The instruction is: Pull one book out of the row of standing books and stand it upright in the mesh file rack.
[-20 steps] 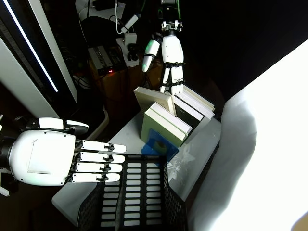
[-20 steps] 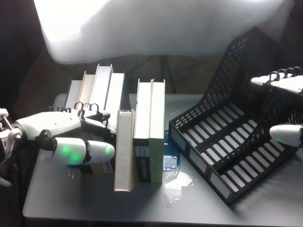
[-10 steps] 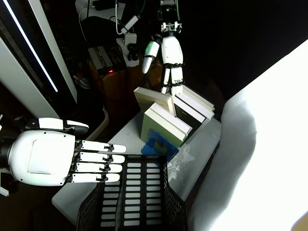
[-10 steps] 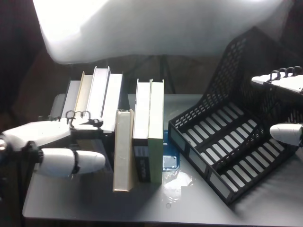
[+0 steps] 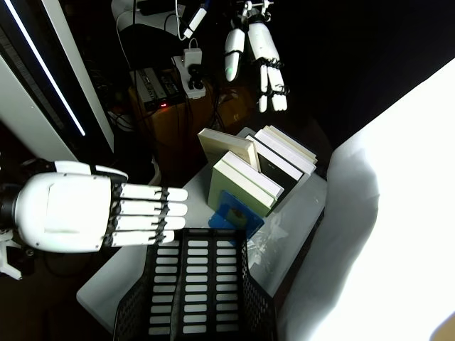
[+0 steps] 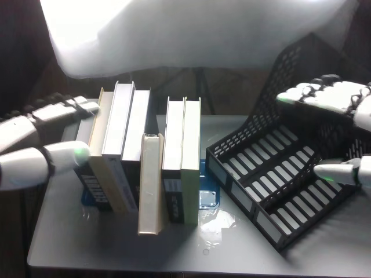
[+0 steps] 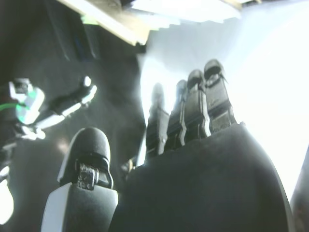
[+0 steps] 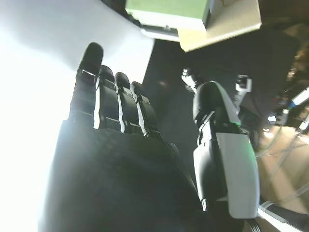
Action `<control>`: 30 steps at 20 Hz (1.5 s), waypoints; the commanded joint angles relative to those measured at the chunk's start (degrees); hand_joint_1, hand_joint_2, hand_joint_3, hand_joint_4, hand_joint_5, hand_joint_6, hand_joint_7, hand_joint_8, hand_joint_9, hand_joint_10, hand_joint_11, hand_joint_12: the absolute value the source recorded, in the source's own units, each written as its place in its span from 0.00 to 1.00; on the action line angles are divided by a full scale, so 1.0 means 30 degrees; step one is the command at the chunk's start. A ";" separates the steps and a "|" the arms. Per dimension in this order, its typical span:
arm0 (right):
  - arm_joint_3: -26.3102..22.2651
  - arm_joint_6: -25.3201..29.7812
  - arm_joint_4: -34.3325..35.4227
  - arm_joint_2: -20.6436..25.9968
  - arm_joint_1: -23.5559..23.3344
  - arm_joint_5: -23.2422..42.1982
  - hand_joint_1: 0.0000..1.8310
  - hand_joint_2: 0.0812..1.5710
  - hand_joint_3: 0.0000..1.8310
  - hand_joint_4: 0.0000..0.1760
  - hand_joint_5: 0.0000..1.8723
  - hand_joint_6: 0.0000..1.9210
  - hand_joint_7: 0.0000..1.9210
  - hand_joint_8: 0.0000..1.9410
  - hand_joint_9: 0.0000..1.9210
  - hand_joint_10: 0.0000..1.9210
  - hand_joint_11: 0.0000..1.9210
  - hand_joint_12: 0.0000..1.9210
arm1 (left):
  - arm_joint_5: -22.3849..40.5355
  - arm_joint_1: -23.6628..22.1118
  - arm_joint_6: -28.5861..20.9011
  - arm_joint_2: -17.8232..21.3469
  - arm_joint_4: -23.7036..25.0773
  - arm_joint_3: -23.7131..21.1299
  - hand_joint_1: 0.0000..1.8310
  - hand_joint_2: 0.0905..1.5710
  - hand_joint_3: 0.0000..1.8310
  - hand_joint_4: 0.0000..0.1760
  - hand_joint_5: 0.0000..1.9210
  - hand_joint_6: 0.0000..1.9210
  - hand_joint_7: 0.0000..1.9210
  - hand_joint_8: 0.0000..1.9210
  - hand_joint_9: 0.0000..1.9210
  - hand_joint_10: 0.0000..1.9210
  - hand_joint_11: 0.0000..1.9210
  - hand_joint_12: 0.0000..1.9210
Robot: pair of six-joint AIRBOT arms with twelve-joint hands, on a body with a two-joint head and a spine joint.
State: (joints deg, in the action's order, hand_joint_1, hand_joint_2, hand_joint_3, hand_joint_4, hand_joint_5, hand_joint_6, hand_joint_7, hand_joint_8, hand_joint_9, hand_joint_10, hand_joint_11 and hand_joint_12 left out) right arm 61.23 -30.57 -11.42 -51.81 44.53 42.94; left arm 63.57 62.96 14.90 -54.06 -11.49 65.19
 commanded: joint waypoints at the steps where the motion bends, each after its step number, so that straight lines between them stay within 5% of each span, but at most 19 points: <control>1: 0.0174 0.0053 -0.0813 -0.0210 -0.0687 0.0922 0.40 0.79 0.00 0.00 0.00 0.00 0.00 0.00 0.00 0.00 0.00 0.25 | 0.3065 0.0064 -0.0063 -0.0073 -0.0831 0.0205 0.10 0.88 0.00 0.07 0.05 0.00 0.01 0.00 0.00 0.00 0.00 0.00; 2: 0.0302 0.0053 -0.1552 -0.0378 -0.1094 0.0491 0.39 0.79 0.00 0.00 0.00 0.00 0.00 0.00 0.00 0.00 0.00 0.07 | 0.3229 0.0175 -0.0063 -0.0130 -0.1255 0.0308 0.10 0.88 0.00 0.09 0.03 0.00 0.01 0.00 0.00 0.00 0.00 0.00; 3: 0.0462 0.0053 -0.2576 -0.0630 -0.1653 -0.0082 0.34 0.79 0.00 0.00 0.00 0.00 0.00 0.00 0.00 0.00 0.00 0.03 | 0.3453 0.0286 -0.0063 -0.0222 -0.1805 0.0475 0.12 0.88 0.00 0.01 0.04 0.00 0.01 0.00 0.00 0.00 0.00 0.00; 4: 0.0764 0.0053 -0.4373 -0.1085 -0.2450 -0.0936 0.34 0.79 0.00 0.00 0.00 0.00 0.00 0.00 0.00 0.00 0.00 0.01 | 0.3709 0.0383 -0.0063 -0.0312 -0.2474 0.0643 0.13 0.87 0.00 0.03 0.04 0.00 0.01 0.00 0.01 0.00 0.00 0.00; 11: 0.2483 0.0053 -1.3747 -0.4070 -0.5992 -0.3461 0.37 0.74 0.00 0.00 0.00 0.00 0.00 0.00 0.00 0.00 0.00 0.00 | 0.4912 0.1273 -0.0063 -0.0713 -0.4850 0.1277 0.17 0.87 0.00 0.00 0.05 0.01 0.03 0.00 0.01 0.00 0.01 0.00; 13: 0.3004 0.0053 -1.6031 -0.5082 -0.6728 -0.3650 0.38 0.74 0.00 0.00 0.00 0.00 0.00 0.00 0.00 0.00 0.00 0.00 | 0.5319 0.1592 -0.0063 -0.0675 -0.5457 0.1277 0.19 0.86 0.00 0.00 0.07 0.00 0.04 0.00 0.02 0.00 0.00 0.12; 14: 0.3254 0.0053 -1.6818 -0.5562 -0.6940 -0.3650 0.35 0.75 0.00 0.00 0.00 0.00 0.00 0.00 0.00 0.00 0.00 0.00 | 0.5546 0.1751 -0.0063 -0.0640 -0.5725 0.1260 0.19 0.85 0.00 0.02 0.06 0.00 0.03 0.00 0.00 0.00 0.00 0.06; 16: 0.3611 0.0053 -1.7652 -0.6282 -0.7138 -0.3700 0.38 0.72 0.00 0.00 0.00 0.00 0.00 0.00 0.00 0.00 0.00 0.00 | 0.5870 0.1934 -0.0063 -0.0613 -0.6105 0.1214 0.19 0.85 0.00 0.00 0.07 0.00 0.02 0.00 0.00 0.00 0.00 0.01; 18: 0.3997 0.0053 -1.7765 -0.7004 -0.7215 -0.3700 0.42 0.70 0.00 0.00 0.00 0.00 0.00 0.00 0.00 0.00 0.00 0.00 | 0.6153 0.2125 -0.0063 -0.0549 -0.6401 0.1132 0.17 0.86 0.00 0.09 0.06 0.00 0.02 0.00 0.00 0.00 0.00 0.00; 20: 0.4255 0.0053 -1.7767 -0.7609 -0.7379 -0.3698 0.41 0.70 0.00 0.00 0.00 0.00 0.00 0.00 0.00 0.00 0.00 0.00 | 0.6384 0.2343 -0.0063 -0.0463 -0.6636 0.1028 0.16 0.86 0.00 0.00 0.06 0.00 0.02 0.00 0.00 0.00 0.00 0.00; 23: 0.4521 0.0053 -1.7765 -0.8264 -0.7520 -0.3667 0.42 0.70 0.00 0.00 0.00 0.00 0.00 0.00 0.00 0.00 0.00 0.00 | 0.6533 0.2513 -0.0063 -0.0417 -0.6844 0.0962 0.18 0.85 0.00 0.00 0.07 0.00 0.03 0.00 0.00 0.00 0.01 0.00; 25: 0.4891 0.0053 -1.7767 -0.8912 -0.7555 -0.3673 0.38 0.71 0.00 0.00 0.00 0.00 0.00 0.00 0.00 0.00 0.00 0.00 | 0.6713 0.2749 -0.0063 -0.0329 -0.7105 0.0899 0.20 0.84 0.00 0.00 0.06 0.00 0.02 0.00 0.00 0.00 0.00 0.23; 28: 0.5252 0.0053 -1.8298 -0.9714 -0.7555 -0.3934 0.38 0.71 0.00 0.00 0.00 0.00 0.00 0.00 0.00 0.00 0.00 0.00 | 0.6921 0.3007 -0.0063 -0.0146 -0.7378 0.0813 0.25 0.83 0.00 0.00 0.08 0.00 0.04 0.00 0.03 0.01 0.00 0.23; 30: 0.5485 0.0053 -1.8825 -1.0201 -0.7555 -0.4200 0.35 0.72 0.00 0.00 0.00 0.00 0.00 0.00 0.00 0.00 0.00 0.00 | 0.7003 0.3091 -0.0063 -0.0075 -0.7503 0.0805 0.24 0.82 0.00 0.06 0.08 0.00 0.04 0.00 0.03 0.00 0.00 0.40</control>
State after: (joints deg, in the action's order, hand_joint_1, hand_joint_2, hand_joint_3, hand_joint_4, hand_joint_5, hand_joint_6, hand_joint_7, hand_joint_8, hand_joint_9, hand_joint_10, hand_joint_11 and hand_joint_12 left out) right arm 77.91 -30.24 -70.24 -82.87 22.65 27.20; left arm 77.19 72.31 14.96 -54.72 -33.47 67.37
